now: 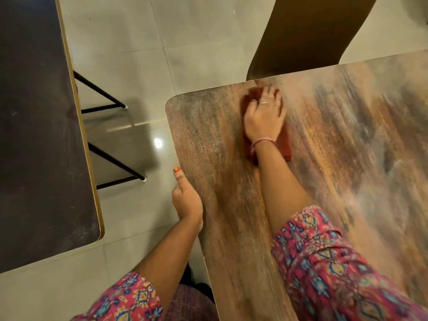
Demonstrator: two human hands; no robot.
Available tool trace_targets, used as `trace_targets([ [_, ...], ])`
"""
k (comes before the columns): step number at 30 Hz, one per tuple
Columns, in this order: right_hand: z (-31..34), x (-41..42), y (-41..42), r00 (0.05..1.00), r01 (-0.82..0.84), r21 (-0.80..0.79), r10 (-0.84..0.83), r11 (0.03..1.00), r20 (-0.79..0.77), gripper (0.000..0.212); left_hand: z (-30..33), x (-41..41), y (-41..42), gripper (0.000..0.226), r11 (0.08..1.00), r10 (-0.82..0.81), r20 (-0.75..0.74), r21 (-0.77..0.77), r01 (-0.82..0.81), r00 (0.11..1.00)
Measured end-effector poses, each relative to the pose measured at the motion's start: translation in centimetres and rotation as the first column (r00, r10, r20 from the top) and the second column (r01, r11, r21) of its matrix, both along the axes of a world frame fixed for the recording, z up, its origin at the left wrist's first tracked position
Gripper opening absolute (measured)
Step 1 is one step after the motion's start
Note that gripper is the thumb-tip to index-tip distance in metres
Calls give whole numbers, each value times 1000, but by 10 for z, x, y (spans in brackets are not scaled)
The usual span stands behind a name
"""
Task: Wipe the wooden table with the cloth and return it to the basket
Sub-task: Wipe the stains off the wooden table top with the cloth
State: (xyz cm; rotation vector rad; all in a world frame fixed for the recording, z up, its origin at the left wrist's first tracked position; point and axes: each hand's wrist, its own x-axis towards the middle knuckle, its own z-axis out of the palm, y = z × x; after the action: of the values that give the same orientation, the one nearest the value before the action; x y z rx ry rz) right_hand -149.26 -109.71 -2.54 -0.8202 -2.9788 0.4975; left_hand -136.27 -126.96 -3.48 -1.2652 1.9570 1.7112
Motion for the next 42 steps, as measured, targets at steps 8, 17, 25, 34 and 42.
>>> trace_targets([
  [8, -6, 158, -81, 772, -635, 3, 635, 772, 3, 57, -9, -2, 0, 69, 1000, 19, -70, -3, -20, 997],
  [17, -4, -11, -34, 988, -152, 45, 152, 987, 1, 56, -1, -1, -3, 65, 998, 15, -16, 58, -14, 1000],
  [25, 6, 123, -97, 770, -637, -38, 638, 770, 28, 58, -4, -1, -4, 58, 994, 47, -61, 98, -41, 997],
  [34, 14, 331, -95, 735, -664, -82, 669, 743, 110, 45, -19, 17, -51, 57, 622, -38, 168, 776, -108, 985],
  [42, 6, 172, -117, 733, -680, -27, 680, 733, -8, 51, -17, 23, -65, 69, 533, -48, 197, 834, -142, 979],
])
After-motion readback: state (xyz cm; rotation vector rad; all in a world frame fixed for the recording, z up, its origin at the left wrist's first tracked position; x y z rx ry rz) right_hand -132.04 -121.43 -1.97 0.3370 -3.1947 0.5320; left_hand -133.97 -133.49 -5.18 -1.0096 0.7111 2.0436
